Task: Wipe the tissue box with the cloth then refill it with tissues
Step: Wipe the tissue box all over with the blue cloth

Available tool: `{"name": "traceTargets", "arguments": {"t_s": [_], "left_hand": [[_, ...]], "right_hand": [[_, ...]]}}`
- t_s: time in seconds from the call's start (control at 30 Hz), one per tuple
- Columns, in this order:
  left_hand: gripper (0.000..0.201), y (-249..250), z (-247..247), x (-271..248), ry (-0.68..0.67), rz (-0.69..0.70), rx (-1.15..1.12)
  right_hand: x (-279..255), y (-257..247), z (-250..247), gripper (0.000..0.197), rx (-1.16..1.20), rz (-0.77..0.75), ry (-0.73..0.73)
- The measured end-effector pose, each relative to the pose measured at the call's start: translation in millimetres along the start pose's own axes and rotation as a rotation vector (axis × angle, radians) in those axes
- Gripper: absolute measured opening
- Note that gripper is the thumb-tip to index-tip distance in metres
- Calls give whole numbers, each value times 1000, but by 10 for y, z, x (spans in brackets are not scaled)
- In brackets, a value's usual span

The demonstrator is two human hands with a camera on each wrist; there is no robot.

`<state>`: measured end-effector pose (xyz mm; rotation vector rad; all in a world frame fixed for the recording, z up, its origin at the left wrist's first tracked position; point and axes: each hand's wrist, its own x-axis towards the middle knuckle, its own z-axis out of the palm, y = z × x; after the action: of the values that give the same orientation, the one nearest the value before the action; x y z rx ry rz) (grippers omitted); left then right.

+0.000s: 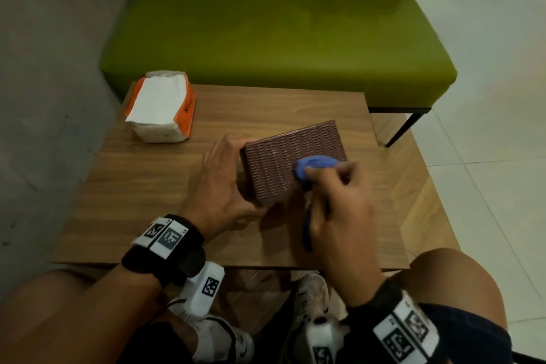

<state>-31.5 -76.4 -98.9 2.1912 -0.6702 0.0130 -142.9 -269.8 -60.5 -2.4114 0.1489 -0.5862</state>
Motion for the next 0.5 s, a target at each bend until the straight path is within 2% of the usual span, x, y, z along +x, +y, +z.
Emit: {"name": "traceTargets", "arguments": {"t_s": [0.1,0.27,0.37,0.5], "left_hand": [[100,-36,4,16,3,21,-12],[108,-94,26,3,-29,-2,-119],[112,-48,21,0,-48,-60,-142],[121,77,-74,65,3,-36,-201]], "right_hand": [[-92,-117,48,30,-13,-167,-180],[68,43,-50,25,137,24,31],[85,87,-67,25,121,50,34],[107,74,-128,27,163,55,62]]}}
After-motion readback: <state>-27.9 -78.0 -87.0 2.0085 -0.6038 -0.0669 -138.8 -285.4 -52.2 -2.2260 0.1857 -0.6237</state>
